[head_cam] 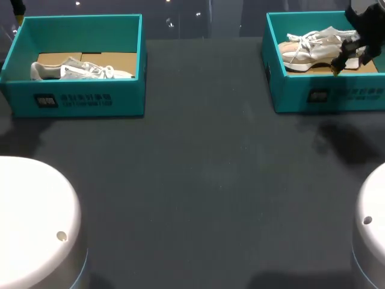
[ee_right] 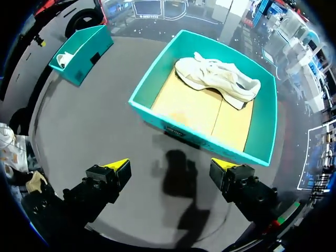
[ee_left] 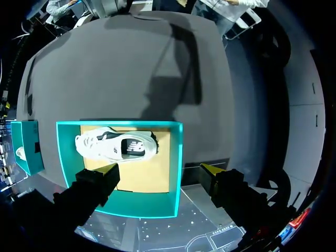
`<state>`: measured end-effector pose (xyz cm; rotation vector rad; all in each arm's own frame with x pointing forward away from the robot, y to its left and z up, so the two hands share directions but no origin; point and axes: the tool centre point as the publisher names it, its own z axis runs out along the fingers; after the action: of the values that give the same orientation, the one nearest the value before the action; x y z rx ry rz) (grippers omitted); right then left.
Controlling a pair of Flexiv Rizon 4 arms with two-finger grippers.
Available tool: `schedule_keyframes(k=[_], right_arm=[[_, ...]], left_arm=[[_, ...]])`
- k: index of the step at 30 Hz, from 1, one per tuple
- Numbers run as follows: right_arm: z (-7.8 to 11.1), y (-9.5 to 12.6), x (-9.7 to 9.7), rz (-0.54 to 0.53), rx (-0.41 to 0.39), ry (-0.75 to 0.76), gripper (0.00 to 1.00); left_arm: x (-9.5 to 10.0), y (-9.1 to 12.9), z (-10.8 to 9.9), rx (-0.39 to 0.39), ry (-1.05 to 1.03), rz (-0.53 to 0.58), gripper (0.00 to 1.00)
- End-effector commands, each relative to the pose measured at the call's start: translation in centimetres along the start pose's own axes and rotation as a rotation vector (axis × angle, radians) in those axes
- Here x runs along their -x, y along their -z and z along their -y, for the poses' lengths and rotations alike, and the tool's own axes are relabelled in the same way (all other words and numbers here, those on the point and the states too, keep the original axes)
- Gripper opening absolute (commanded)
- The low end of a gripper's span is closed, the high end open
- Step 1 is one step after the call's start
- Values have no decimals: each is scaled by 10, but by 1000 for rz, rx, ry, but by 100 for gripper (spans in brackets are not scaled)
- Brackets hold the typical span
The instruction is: Take the shoe out of the shoebox, open the shoe tongue, remove and reinsert the insole, then place the shoe into the shoebox
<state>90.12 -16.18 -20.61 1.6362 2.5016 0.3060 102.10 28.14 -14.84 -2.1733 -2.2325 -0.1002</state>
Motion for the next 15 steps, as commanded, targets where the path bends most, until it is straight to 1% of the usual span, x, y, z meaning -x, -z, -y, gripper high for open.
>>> schedule_keyframes(k=[1,3,5,10,15], right_arm=[[-51,-11,34,32,-153,-82,100],[-60,-14,46,62,-170,-112,100],[-71,-17,58,62,-168,-131,100],[-98,-29,87,85,-192,-164,100],[-121,-39,117,104,-209,-191,100]], left_arm=[[0,0,1,3,-1,-1,100],[0,0,1,3,-1,-1,100],[0,0,1,3,-1,-1,100],[0,0,1,3,-1,-1,100],[0,0,1,3,-1,-1,100]])
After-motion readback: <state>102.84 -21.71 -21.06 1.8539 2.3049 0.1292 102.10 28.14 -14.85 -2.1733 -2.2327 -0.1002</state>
